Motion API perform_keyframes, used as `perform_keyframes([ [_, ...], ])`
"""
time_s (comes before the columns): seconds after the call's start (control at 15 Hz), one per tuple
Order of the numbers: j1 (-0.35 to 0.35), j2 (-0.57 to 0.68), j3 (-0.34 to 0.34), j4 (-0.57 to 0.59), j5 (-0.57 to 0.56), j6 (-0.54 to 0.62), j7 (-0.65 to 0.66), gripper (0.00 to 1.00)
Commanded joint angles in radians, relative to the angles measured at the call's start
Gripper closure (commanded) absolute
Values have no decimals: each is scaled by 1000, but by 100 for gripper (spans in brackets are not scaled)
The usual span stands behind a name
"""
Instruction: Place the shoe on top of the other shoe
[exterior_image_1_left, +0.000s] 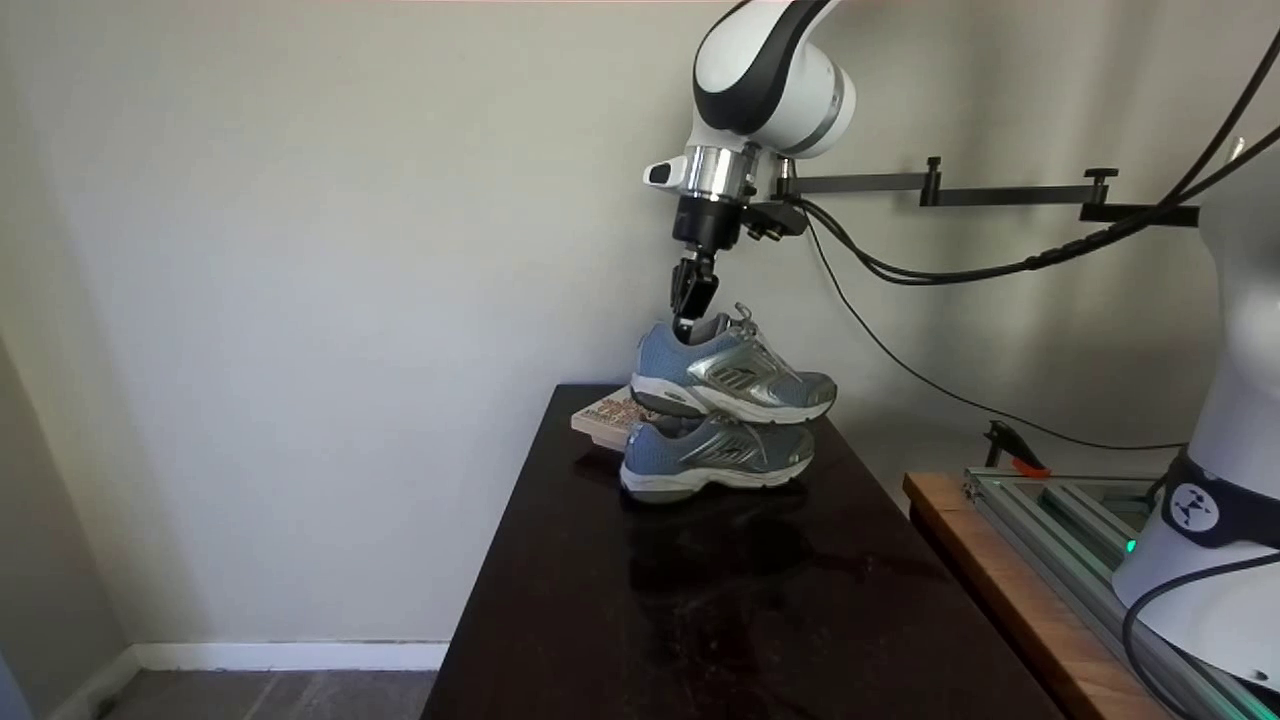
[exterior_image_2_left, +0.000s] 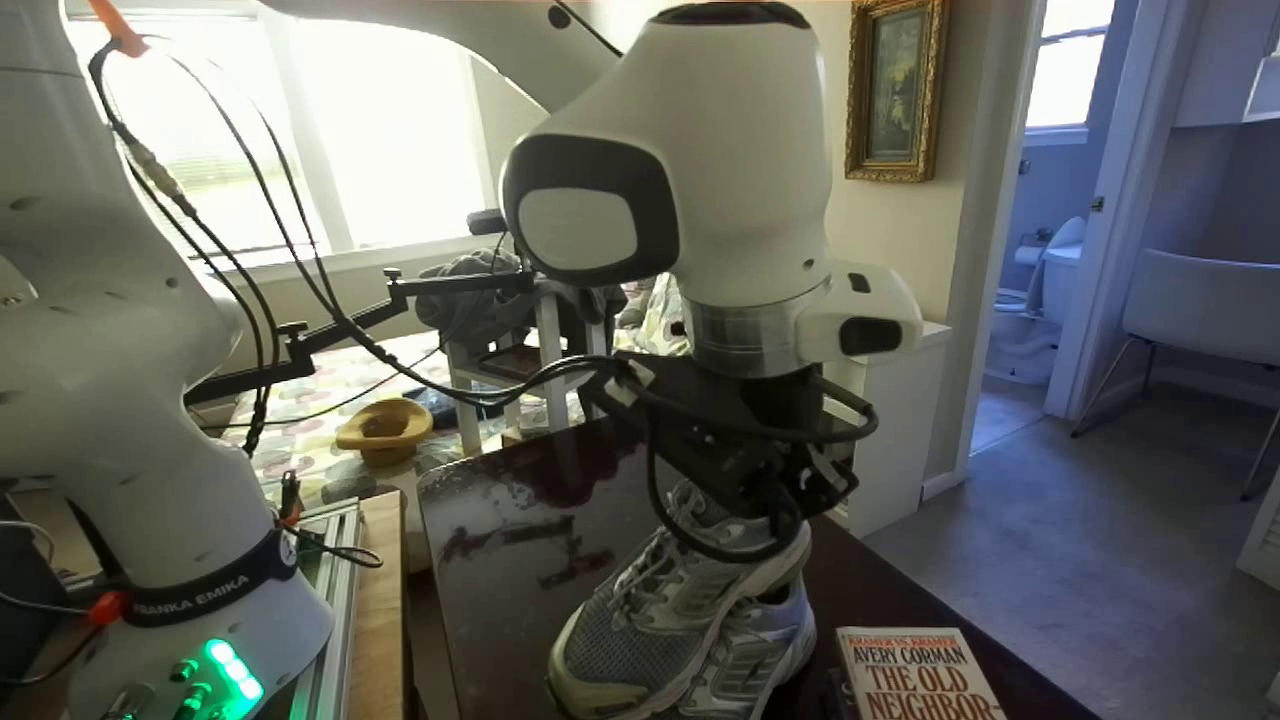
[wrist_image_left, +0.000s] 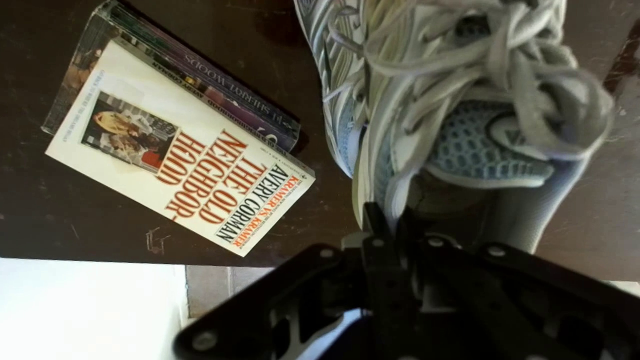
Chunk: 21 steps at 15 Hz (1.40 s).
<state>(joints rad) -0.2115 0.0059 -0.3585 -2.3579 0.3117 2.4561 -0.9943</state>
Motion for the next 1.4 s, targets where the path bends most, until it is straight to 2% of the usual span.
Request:
perform_keyframes([
  [0.0,-29,37,37,40,5,-14,7,97],
  [0.07,-33,42,42,43,0,-11,11,96],
  [0.13,-37,45,46,45,-4,-10,16,86],
  [0.2,-40,47,49,47,-5,-10,17,67],
  [0.8,-52,52,67,57,-9,-8,29,5],
  [0.93,-53,45,68,54,-17,-10,42,0],
  [1.33,-51,12,64,37,-94,-16,124,0],
])
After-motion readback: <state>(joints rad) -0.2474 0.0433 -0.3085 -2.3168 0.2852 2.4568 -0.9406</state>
